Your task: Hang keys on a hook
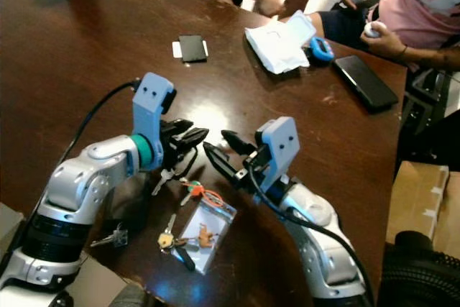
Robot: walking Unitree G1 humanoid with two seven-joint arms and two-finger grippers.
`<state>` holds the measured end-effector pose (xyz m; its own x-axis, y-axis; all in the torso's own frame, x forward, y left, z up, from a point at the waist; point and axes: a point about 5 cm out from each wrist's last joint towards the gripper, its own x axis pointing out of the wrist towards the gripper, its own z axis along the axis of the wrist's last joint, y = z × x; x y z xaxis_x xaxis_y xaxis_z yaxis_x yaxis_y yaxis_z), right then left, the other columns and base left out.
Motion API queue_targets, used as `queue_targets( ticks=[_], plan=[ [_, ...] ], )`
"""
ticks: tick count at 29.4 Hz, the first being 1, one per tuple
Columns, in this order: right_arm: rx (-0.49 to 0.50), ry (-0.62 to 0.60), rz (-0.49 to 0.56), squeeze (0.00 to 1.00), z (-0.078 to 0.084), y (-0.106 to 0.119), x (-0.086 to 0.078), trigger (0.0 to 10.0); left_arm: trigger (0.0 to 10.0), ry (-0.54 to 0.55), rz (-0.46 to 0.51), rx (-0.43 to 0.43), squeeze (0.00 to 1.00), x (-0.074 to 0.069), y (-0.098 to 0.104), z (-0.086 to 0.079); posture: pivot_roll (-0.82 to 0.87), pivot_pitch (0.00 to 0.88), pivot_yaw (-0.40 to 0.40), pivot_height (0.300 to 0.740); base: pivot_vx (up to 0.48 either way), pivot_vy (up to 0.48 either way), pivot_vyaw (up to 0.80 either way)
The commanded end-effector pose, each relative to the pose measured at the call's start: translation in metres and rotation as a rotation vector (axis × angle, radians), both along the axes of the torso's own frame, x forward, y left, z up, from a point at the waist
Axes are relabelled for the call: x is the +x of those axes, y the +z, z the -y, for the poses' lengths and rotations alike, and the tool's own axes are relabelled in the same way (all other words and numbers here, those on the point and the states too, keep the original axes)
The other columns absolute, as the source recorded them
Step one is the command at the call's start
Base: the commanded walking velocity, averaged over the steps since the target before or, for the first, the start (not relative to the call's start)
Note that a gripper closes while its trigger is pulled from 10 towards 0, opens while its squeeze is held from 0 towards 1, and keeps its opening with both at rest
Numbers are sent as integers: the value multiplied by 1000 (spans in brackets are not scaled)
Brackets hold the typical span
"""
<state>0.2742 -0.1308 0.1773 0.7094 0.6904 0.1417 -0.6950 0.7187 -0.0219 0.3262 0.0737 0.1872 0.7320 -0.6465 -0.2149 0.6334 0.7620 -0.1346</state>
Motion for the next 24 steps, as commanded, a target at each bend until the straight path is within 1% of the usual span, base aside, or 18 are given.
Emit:
queue_targets(
  ticks=[1,2,6,8,9,10,11,13,14,16,20,22,23,24],
  plan=[
    [-4,-13,-14,0,4,-5,-2,10000,10000,-2,-93,-34,0,-6,-14,-3,-10,187,46,740,0,0,0],
    [-5,-13,-14,0,4,-6,-3,10000,10000,1,-115,-55,0,-7,-16,-4,-10,187,46,740,0,0,0],
    [-4,-13,-14,0,4,-5,-3,10000,10000,7,-146,-82,0,-9,-17,-7,-9,189,47,740,0,0,0],
    [-2,-12,-15,0,3,-5,-2,10000,10000,48,-89,11,0,-10,-20,-17,-5,191,45,740,0,0,0],
    [-2,-12,-15,0,3,-5,-2,10000,10000,48,-89,11,0,-10,-20,-17,-5,191,45,740,0,0,0],
    [-2,-11,-16,0,3,-6,-2,10000,10000,67,-23,121,0,-11,-20,-24,-4,191,43,740,0,0,0],
    [-1,-10,-17,0,3,-6,-2,10000,10000,62,45,219,0,-13,-18,-29,-3,191,42,740,0,0,0],
    [-2,-10,-18,0,3,-6,-2,10000,10000,32,125,321,0,-17,-13,-34,-3,189,42,740,0,0,0],
    [-2,-10,-18,0,3,-6,-2,10000,10000,17,143,337,0,-20,-11,-35,-3,189,42,740,0,0,0],
    [-2,-11,-18,0,3,-6,-2,10000,10000,-22,195,408,0,-25,-8,-40,-4,188,42,740,0,0,0],
    [-2,-11,-18,0,3,-6,-2,10000,10000,-35,210,433,0,-27,-7,-41,-4,188,42,740,0,0,0],
    [-1,-11,-16,0,3,-6,-1,10000,10000,-83,254,537,0,-32,-9,-45,1,186,39,740,0,0,0],
    [-1,-11,-15,0,3,-5,0,10000,10000,-109,260,567,0,-35,-11,-47,1,186,39,740,0,0,0],
    [-1,-10,-15,0,3,-5,0,10000,10000,-109,256,563,0,-35,-11,-46,1,186,39,740,0,0,0]
  ],
)
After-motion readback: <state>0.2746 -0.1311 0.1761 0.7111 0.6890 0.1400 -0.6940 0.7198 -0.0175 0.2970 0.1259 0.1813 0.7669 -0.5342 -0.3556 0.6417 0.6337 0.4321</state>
